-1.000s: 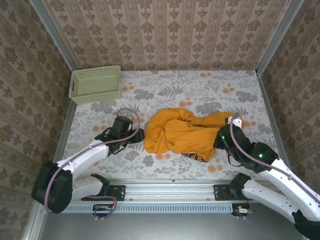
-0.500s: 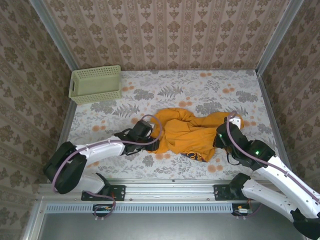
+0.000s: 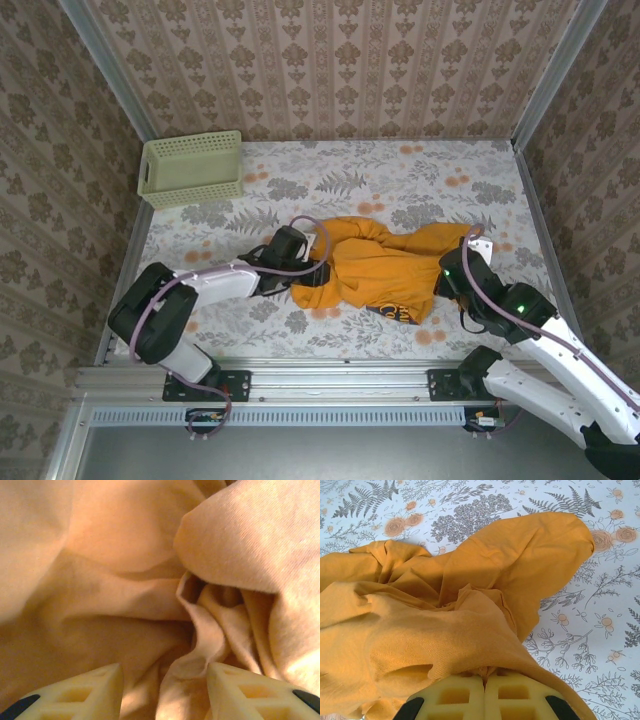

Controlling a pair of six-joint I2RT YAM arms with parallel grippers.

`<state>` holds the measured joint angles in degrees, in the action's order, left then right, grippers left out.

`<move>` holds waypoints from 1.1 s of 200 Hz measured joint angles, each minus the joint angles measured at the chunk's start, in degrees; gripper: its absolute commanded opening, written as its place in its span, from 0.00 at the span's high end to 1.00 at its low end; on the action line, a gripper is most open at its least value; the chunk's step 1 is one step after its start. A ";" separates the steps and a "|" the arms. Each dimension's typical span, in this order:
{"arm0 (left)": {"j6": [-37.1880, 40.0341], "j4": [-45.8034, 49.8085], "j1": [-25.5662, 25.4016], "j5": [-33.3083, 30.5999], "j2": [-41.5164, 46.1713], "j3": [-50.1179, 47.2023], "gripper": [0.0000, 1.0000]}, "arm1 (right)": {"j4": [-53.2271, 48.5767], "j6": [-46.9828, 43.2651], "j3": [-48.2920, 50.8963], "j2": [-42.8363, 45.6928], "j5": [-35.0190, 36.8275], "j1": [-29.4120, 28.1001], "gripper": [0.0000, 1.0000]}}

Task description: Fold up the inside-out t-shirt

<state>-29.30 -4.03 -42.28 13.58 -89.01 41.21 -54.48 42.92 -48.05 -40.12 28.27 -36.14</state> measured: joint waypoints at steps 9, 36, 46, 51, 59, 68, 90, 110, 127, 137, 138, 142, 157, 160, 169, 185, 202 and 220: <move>0.02 -0.83 0.02 0.76 -0.76 0.26 0.53 | 0.00 -0.02 0.00 0.00 0.00 0.09 1.00; 0.20 -2.78 0.07 2.93 -2.86 0.48 0.57 | 0.02 -0.02 0.00 -0.02 -0.02 0.44 1.00; 0.20 -3.34 0.07 3.63 -3.61 0.48 0.58 | 0.02 -0.02 0.04 -0.11 -0.02 0.59 1.00; 0.20 -3.54 0.04 3.93 -3.85 0.48 0.58 | 0.02 -0.02 0.07 -0.13 -0.07 0.68 1.00; 0.20 -3.91 0.04 4.37 -4.26 0.48 0.59 | 0.04 -0.02 0.17 -0.17 -0.11 0.85 1.00; 0.20 -4.33 0.04 4.83 -4.61 0.48 0.61 | 0.04 -0.02 0.28 -0.28 -0.20 1.05 1.00; 0.26 -5.29 0.04 5.81 -5.35 0.48 0.69 | 0.07 -0.02 0.39 -0.50 -0.20 1.46 1.00; 0.37 -5.60 0.04 6.21 -5.55 0.52 0.86 | 0.07 -0.04 0.44 -0.70 -0.20 1.92 1.00; 0.09 -5.55 0.09 6.05 -5.42 0.57 1.00 | 0.02 -0.15 0.42 -1.14 -0.24 2.60 1.00; 0.61 -4.83 0.31 5.79 -4.90 0.57 1.00 | -0.11 -0.48 0.24 -1.49 -0.42 3.13 1.00; 0.35 -4.70 0.37 5.77 -4.68 0.57 1.00 | -0.13 -0.50 0.20 -1.53 -0.42 3.17 1.00; 0.61 -4.24 0.59 5.51 -4.15 0.57 1.00 | -0.22 -0.59 0.00 -1.73 -0.48 3.43 1.00; 0.59 -1.49 2.25 4.50 -0.07 0.55 1.00 | -0.50 -1.31 -1.40 -2.60 -1.29 4.74 1.00; 0.61 -0.81 2.80 4.17 1.40 0.55 1.00 | -0.61 -1.57 -1.81 -2.73 -1.49 5.09 1.00; 0.66 1.07 4.63 2.97 6.12 0.55 1.00 | -0.90 -2.34 -3.10 -3.15 -2.05 6.16 1.00; 1.07 4.92 8.17 0.07 16.81 0.70 1.00 | -1.14 -3.72 -5.92 -4.17 -3.45 8.52 1.00; 1.49 9.31 11.61 -2.80 28.02 2.25 1.00 | -1.03 -5.29 -8.96 -5.84 -5.22 11.45 1.00; 1.55 13.00 14.49 -5.22 37.16 4.70 1.00 | -0.96 -6.95 -11.50 -8.17 -7.93 14.62 1.00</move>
<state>-27.75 8.97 -27.79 8.36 -51.86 45.91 -55.44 35.97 -59.55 -48.29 20.34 -21.52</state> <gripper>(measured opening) 0.055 0.065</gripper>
